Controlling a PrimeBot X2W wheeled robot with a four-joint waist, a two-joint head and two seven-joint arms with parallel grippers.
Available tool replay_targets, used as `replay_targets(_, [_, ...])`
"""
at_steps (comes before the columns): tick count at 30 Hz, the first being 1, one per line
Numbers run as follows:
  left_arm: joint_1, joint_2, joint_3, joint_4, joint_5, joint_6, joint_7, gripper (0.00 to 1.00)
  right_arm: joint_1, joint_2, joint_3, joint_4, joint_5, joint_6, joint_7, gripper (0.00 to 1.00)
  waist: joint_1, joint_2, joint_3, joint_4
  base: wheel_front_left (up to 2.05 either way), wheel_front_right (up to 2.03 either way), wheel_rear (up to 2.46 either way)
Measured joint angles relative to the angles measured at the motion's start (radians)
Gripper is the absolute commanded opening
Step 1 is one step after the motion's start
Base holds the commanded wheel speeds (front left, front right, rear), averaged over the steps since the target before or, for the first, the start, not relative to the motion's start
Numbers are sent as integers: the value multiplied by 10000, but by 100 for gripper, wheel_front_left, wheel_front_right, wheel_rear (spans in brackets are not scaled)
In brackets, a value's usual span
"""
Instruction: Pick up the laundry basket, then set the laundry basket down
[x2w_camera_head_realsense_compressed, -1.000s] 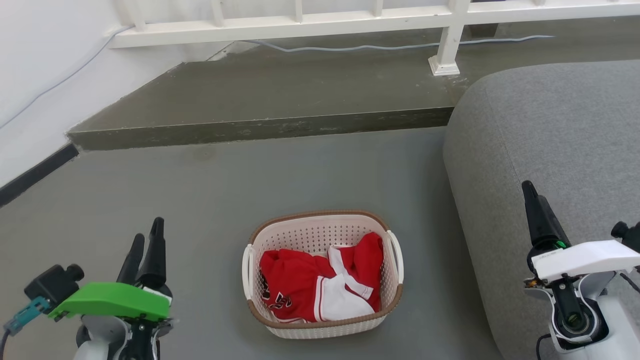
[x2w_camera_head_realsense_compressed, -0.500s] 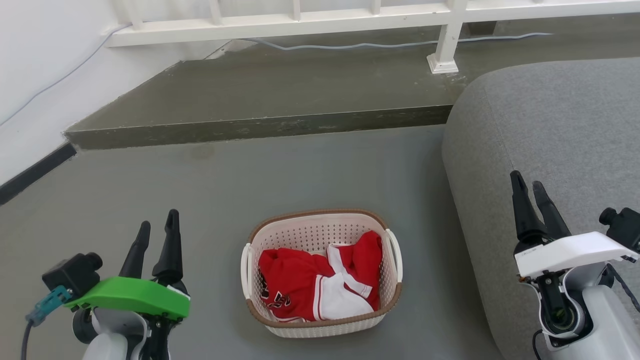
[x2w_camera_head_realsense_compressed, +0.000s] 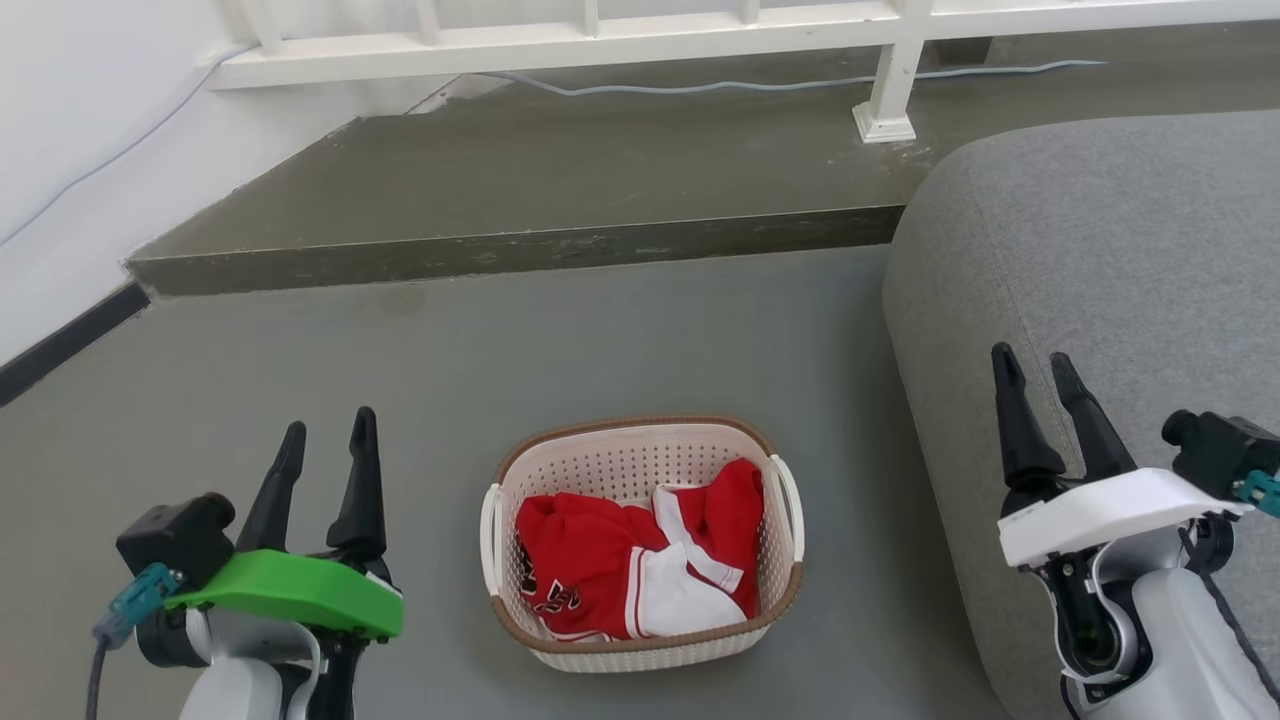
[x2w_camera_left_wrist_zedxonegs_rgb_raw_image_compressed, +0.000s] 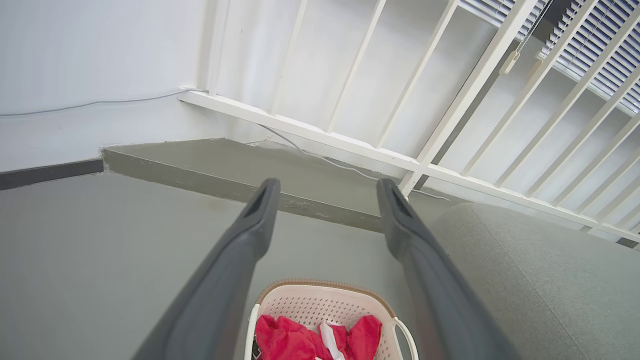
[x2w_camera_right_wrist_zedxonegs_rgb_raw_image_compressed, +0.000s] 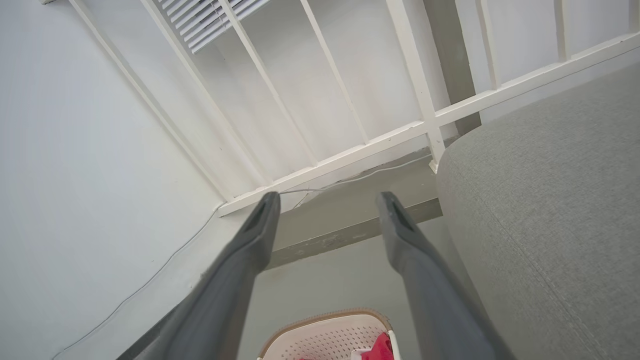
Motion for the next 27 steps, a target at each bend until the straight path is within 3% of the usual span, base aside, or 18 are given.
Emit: replay_targets(27, [-3, -33, -376, -504, 3110, 15, -865, 100, 0, 79, 462, -134, -3384, 4, -834, 100, 0, 0, 131, -16, 0, 0, 0])
